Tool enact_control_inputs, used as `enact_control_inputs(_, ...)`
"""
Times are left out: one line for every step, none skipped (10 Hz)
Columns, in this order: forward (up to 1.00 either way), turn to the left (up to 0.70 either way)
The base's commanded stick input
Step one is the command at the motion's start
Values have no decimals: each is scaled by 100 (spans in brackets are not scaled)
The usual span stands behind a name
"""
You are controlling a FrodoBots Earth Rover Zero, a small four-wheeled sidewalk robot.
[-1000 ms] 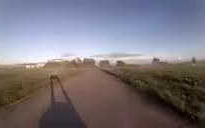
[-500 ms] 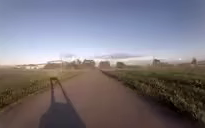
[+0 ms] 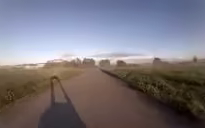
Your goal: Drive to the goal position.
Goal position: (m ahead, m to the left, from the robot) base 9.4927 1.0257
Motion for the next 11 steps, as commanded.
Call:
enact_control_inputs(70,0)
enact_control_inputs(70,0)
enact_control_inputs(70,0)
enact_control_inputs(70,0)
enact_control_inputs(70,0)
enact_control_inputs(70,0)
enact_control_inputs(70,0)
enact_control_inputs(70,0)
enact_control_inputs(70,0)
enact_control_inputs(70,0)
enact_control_inputs(70,0)
